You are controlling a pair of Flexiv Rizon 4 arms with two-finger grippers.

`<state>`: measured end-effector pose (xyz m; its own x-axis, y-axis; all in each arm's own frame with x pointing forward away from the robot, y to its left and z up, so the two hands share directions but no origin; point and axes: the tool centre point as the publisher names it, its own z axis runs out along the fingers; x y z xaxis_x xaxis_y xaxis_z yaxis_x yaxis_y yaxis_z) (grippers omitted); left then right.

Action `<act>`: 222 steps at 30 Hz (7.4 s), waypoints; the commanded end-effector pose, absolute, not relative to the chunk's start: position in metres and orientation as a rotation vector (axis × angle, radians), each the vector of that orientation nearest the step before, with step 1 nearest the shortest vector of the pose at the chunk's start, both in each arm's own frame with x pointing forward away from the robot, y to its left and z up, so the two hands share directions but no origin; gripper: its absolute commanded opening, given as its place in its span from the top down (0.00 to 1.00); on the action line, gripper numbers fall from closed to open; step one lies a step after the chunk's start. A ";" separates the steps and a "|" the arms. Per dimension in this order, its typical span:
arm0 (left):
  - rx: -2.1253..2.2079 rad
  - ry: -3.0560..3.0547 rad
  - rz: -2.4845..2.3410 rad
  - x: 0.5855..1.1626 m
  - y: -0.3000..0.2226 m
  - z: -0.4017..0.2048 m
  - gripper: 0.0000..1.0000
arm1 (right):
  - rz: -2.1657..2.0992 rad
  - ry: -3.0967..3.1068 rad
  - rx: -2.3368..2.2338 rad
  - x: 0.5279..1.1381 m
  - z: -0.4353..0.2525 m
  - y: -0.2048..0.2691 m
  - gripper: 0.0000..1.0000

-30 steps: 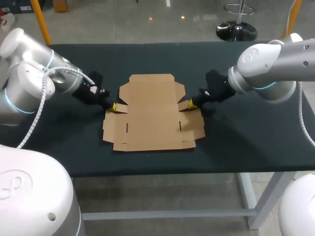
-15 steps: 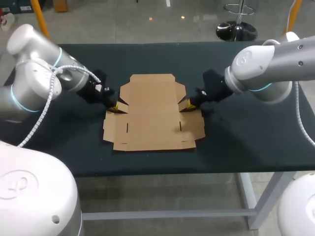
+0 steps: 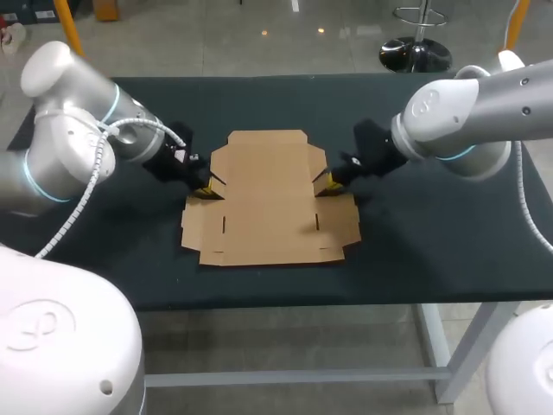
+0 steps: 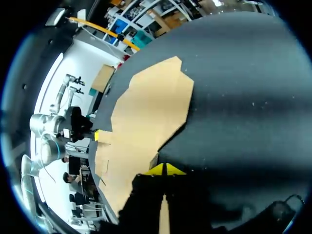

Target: Assemble the packaging by folding the flat box into shape, placing the metal phone stand inside, and closing the box properly

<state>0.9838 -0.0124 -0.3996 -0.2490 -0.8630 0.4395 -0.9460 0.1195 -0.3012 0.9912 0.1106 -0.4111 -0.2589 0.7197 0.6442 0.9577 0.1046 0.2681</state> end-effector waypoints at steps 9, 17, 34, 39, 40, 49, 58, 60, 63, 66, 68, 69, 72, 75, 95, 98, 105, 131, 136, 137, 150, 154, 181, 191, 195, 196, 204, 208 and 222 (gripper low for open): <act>1.894 -2.266 0.741 0.983 -0.026 -0.392 1.00 | -0.890 -2.076 -1.690 0.990 -0.405 0.121 1.00; 1.896 -2.298 0.721 0.983 -0.034 -0.391 1.00 | -0.838 -2.104 -1.721 0.990 -0.402 0.128 1.00; 1.875 -2.341 0.689 0.981 -0.045 -0.389 1.00 | -0.773 -2.136 -1.762 0.989 -0.403 0.139 1.00; 1.865 -2.349 0.680 0.982 -0.048 -0.390 1.00 | -0.755 -2.144 -1.770 0.989 -0.404 0.142 1.00; 1.864 -2.352 0.677 0.982 -0.049 -0.390 1.00 | -0.753 -2.145 -1.770 0.989 -0.404 0.142 1.00; 1.855 -2.365 0.661 0.983 -0.054 -0.390 1.00 | -0.727 -2.157 -1.773 0.989 -0.406 0.148 1.00; 1.836 -2.368 0.640 0.985 -0.061 -0.397 1.00 | -0.686 -2.178 -1.783 0.990 -0.410 0.155 1.00; 1.832 -2.367 0.639 0.985 -0.062 -0.398 1.00 | -0.677 -2.184 -1.788 0.989 -0.411 0.157 1.00; 1.842 -2.367 0.636 0.986 -0.065 -0.400 1.00 | -0.662 -2.192 -1.799 0.989 -0.412 0.159 1.00; 1.864 -2.367 0.628 0.988 -0.067 -0.403 1.00 | -0.636 -2.200 -1.821 0.989 -0.416 0.162 1.00; 1.869 -2.365 0.616 0.989 -0.068 -0.406 1.00 | -0.612 -2.199 -1.838 0.990 -0.420 0.162 1.00; 1.871 -2.364 0.611 0.989 -0.068 -0.408 1.00 | -0.604 -2.198 -1.846 0.990 -0.421 0.162 1.00; 1.881 -2.358 0.595 0.990 -0.070 -0.412 1.00 | -0.576 -2.194 -1.857 0.992 -0.427 0.162 1.00; 1.896 -2.347 0.583 0.990 -0.069 -0.418 1.00 | -0.548 -2.190 -1.871 0.992 -0.433 0.162 1.00; 1.936 -2.341 0.635 0.982 -0.057 -0.383 1.00 | -0.646 -2.140 -1.836 0.987 -0.399 0.136 1.00; 1.936 -2.328 0.649 0.983 -0.053 -0.378 1.00 | -0.655 -2.128 -1.834 0.987 -0.396 0.129 1.00; 1.990 -2.285 0.662 0.984 -0.039 -0.371 1.00 | -0.657 -2.095 -1.813 0.988 -0.396 0.114 1.00; 2.034 -2.214 0.736 0.925 -0.012 -0.318 1.00 | -0.660 -2.048 -1.813 0.937 -0.337 0.046 1.00; 2.049 -2.192 0.760 0.898 -0.006 -0.313 1.00 | -0.645 -2.059 -1.833 0.915 -0.326 0.037 1.00; 2.031 -2.186 0.772 0.892 -0.004 -0.312 1.00 | -0.642 -2.061 -1.833 0.910 -0.325 0.035 1.00; 2.045 -2.149 0.773 0.827 0.010 -0.313 1.00 | -0.606 -2.031 -1.846 0.850 -0.333 0.017 1.00; 2.032 -2.109 0.783 0.812 0.017 -0.320 1.00 | -0.589 -2.023 -1.841 0.836 -0.338 0.014 1.00; 1.914 -2.051 0.744 0.772 0.003 -0.368 1.00 | -0.567 -1.987 -1.837 0.788 -0.384 0.029 1.00; 1.905 -2.001 0.737 0.771 -0.002 -0.384 1.00 | -0.595 -1.953 -1.825 0.788 -0.399 0.038 1.00; 1.904 -2.001 0.737 0.772 -0.001 -0.385 1.00 | -0.610 -1.938 -1.834 0.788 -0.400 0.037 1.00; 1.904 -2.001 0.737 0.772 -0.001 -0.385 1.00 | -0.610 -1.938 -1.834 0.788 -0.400 0.037 1.00; 1.904 -2.001 0.737 0.772 -0.001 -0.385 1.00 | -0.610 -1.938 -1.834 0.788 -0.400 0.037 1.00; 1.926 -1.965 0.713 0.776 -0.004 -0.387 1.00 | -0.594 -1.933 -1.850 0.789 -0.403 0.039 1.00; 1.948 -1.866 0.631 0.789 -0.009 -0.404 1.00 | -0.591 -1.942 -1.828 0.796 -0.414 0.049 1.00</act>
<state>0.7813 -0.0065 -0.3979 0.0213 -0.8308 0.5561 -0.9966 -0.0618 -0.0542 0.7914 0.0482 -0.4091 -0.0576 0.8329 0.5504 0.9983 0.0452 0.0360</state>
